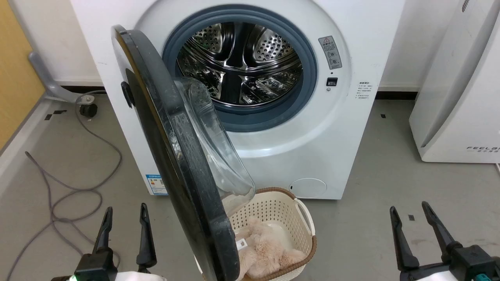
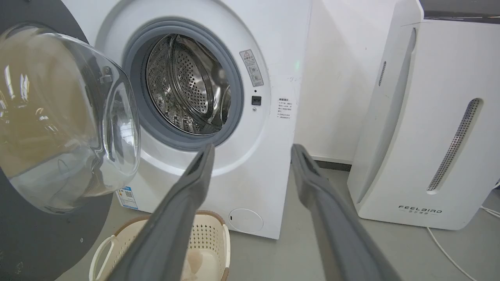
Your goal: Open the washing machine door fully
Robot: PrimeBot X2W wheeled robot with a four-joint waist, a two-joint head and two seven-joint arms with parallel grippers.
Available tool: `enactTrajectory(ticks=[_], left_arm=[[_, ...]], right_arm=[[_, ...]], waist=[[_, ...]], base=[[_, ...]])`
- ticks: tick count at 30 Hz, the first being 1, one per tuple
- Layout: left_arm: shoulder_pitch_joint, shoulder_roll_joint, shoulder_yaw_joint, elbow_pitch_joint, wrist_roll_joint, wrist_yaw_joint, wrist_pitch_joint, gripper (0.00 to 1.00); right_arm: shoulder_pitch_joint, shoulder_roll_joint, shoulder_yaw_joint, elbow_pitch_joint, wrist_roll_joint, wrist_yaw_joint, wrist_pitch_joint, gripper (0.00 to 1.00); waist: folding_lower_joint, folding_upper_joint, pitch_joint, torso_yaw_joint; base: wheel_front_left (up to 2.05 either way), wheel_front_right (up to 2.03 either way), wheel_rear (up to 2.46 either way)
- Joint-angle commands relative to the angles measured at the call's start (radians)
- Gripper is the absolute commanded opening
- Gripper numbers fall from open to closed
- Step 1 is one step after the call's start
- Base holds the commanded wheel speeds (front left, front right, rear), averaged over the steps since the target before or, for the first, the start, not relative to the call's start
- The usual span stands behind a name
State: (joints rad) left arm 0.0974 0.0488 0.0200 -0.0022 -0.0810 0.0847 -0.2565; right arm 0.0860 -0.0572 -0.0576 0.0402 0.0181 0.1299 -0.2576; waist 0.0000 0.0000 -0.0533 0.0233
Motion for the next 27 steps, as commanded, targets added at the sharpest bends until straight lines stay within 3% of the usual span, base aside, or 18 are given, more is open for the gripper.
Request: enactTrajectory(ticks=[1, 8, 9, 10, 20, 27], left_arm=[[0.010, 0.001, 0.004, 0.003, 0.006, -0.002, -0.005, 1.00], [0.010, 0.001, 0.009, 0.006, 0.013, 0.005, -0.005, 1.00], [0.009, 0.001, 0.012, 0.003, 0.016, 0.008, -0.005, 0.43], [0.007, 0.001, 0.016, -0.003, 0.018, 0.010, -0.005, 0.00], [-0.047, 0.004, 0.032, -0.168, 0.050, -0.002, -0.005, 0.00], [-0.072, 0.004, -0.039, -0.303, 0.078, -0.029, -0.005, 0.00]], right_arm=[[0.014, 0.006, 0.001, 0.003, 0.000, 0.001, -0.004, 1.00], [0.018, 0.007, -0.011, 0.002, 0.030, 0.001, -0.004, 1.00], [0.019, 0.007, -0.013, 0.001, 0.032, 0.001, -0.004, 1.00], [0.020, 0.007, -0.014, -0.001, 0.035, 0.001, -0.004, 1.00], [0.023, 0.007, -0.033, -0.020, 0.075, 0.001, -0.004, 1.00], [0.020, 0.007, -0.026, -0.019, 0.107, 0.001, -0.004, 1.00]], waist=[[0.0000, 0.0000, 0.000, 0.000], [0.0000, 0.0000, -0.007, 0.004], [0.0000, 0.0000, -0.008, 0.004], [0.0000, 0.0000, -0.009, 0.004], [0.0000, 0.0000, -0.009, 0.001], [0.0000, 0.0000, -0.012, -0.005]], base=[[0.00, 0.00, 0.00], [0.00, 0.00, 0.00], [0.00, 0.00, 0.00], [0.00, 0.00, 0.00], [0.00, 0.00, 0.00], [0.00, 0.00, 0.00]])
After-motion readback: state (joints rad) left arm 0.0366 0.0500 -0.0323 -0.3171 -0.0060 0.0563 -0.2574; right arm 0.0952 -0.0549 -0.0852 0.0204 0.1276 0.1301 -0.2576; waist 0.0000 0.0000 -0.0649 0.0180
